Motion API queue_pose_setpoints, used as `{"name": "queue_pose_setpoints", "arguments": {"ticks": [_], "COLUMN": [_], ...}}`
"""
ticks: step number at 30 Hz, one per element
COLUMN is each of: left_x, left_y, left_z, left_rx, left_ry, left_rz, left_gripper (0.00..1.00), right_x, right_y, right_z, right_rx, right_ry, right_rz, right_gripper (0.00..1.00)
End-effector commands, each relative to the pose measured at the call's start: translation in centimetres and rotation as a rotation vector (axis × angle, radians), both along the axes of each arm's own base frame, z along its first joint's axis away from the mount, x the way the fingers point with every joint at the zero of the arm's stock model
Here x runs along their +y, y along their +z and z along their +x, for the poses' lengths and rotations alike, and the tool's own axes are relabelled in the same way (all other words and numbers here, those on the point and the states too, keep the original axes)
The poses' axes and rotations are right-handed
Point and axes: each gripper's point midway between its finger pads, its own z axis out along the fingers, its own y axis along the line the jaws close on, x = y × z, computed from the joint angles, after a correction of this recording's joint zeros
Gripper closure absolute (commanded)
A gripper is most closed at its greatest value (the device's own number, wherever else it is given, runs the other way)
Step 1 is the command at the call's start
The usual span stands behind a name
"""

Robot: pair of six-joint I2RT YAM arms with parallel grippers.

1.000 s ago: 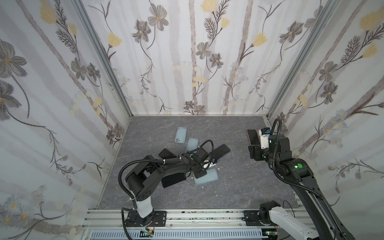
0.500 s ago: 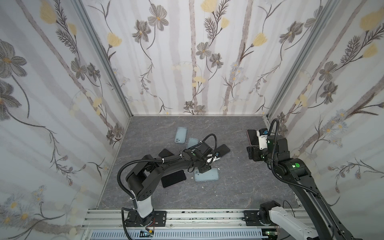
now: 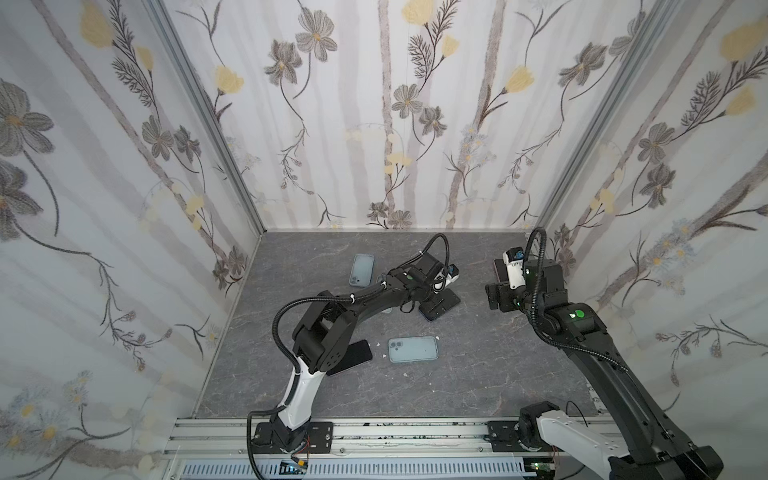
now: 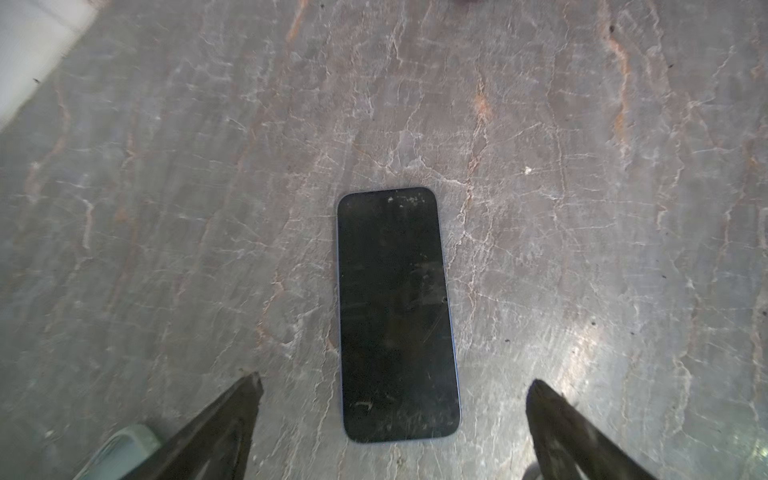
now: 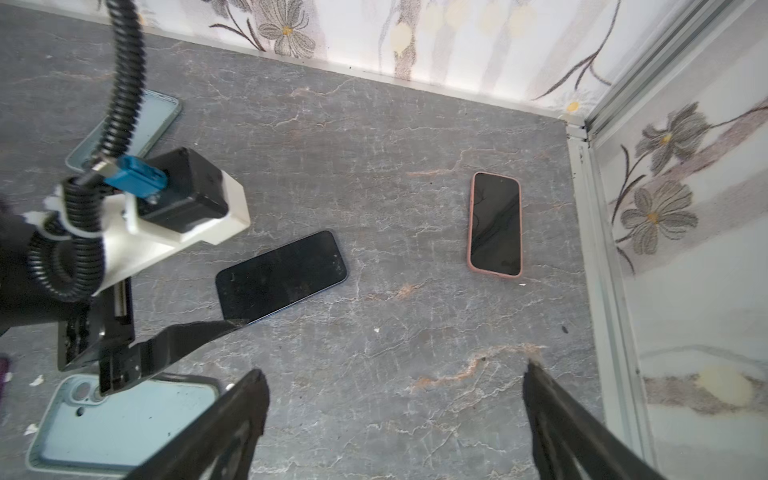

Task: Put the phone into the phone case
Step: 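Lower the left gripper onto the black blue-edged phone and grasp it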

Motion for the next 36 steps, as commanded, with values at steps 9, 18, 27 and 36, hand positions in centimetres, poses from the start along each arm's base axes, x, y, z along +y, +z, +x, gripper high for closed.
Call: {"name": "queue_pose_setpoints", "arguments": {"ticks": [9,18,27,36], "left_x": [-0.9,-0.1,0.2,1.2], "left_y": [-3.5,-5.6,-7.5,-8.8], "left_z": [1.7,1.1,-0.1,-0.5], "left_rx": [0.085,0.146,0.179,0.179], "left_ry": [0.024,0.05,0.047,0.043], "left_rz": [0.078,0.138,0.178,0.249], "left_gripper": [0.02,0.07,0.13,0.3], "right_x": [0.6,2.5,2.0,1.8], "right_y": [-1.7,-4.5,-5.0,-4.9], "right_z": [2.2,3.1,3.3,3.0], "right_rx": [0.039,0.121,0.123,0.117], "right_ry": [0.001,-0.001,-0.004,0.003], "right_rz": [0.013,0.163,0.154,0.149], "right_gripper": [0.0,0.01,0.01,0.04]}}
